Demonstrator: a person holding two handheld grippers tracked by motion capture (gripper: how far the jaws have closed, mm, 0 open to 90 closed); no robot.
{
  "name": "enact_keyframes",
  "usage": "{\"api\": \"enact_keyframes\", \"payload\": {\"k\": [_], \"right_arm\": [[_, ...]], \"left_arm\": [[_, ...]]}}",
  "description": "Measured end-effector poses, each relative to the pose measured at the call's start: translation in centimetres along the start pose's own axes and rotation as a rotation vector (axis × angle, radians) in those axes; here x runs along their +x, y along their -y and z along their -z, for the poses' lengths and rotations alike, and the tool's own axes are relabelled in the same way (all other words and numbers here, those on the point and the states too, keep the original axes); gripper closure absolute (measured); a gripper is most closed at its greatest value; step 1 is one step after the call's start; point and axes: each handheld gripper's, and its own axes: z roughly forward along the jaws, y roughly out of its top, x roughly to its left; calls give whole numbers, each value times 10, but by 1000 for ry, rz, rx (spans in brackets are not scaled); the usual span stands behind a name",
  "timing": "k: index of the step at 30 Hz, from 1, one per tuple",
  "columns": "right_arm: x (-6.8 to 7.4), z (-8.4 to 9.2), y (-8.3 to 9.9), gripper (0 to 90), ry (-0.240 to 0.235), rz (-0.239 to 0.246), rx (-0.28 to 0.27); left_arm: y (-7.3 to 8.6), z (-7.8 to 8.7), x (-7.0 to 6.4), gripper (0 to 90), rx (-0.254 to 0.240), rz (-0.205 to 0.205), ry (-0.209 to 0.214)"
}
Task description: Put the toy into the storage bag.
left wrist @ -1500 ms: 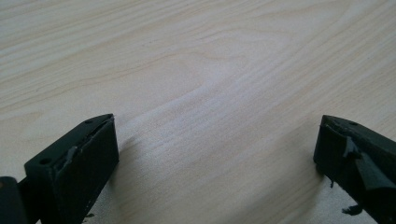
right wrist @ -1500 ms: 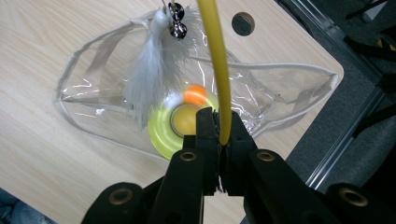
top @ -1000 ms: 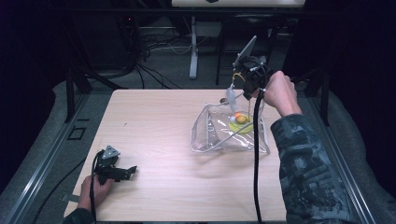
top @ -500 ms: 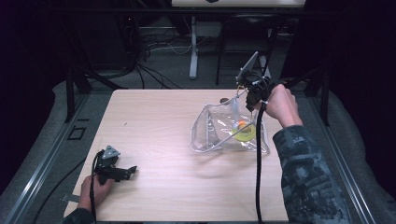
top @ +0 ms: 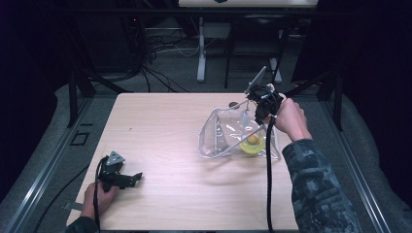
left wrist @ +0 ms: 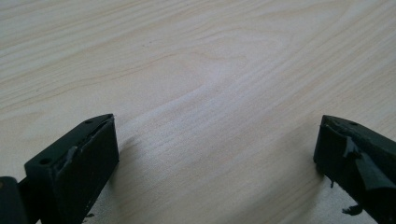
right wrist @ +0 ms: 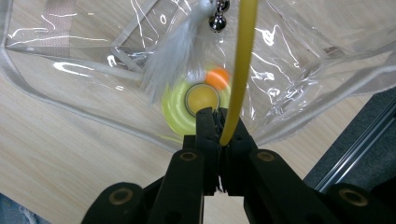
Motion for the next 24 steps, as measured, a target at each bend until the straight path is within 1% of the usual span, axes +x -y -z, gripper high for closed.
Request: {"api": "enact_keyframes", "payload": {"k": [2,6,7,10,13,14,18,21,22,24], "right_arm": [[1,-1,-1,873,5,4,11],[1,-3,-2,873,3,-2,9],[1,-3,-2,873,10,1,15],[1,-6,-5,873,10,0,27],[0,-8,-5,873,13,2,20],[-1,-10,-6,873,7,-8,28],[0,-15,-6,866,9,-15,47],[0,-18,-6,866,7,-27,35],[0,-17,-6,861,13,-20,36],[1,-14,-5,838,12,-24,37]], "left_arm": [[0,0,0,1,0,0,0],[0,0,0,1,0,2,0],[0,0,0,1,0,0,0],[0,0,0,1,0,0,0],[0,0,0,1,0,-1,0],[0,0,0,1,0,0,0],[0,0,0,1,0,0,0],[0,0,0,1,0,-1,0],[0,0,0,1,0,2,0],[0,0,0,1,0,2,0]]}}
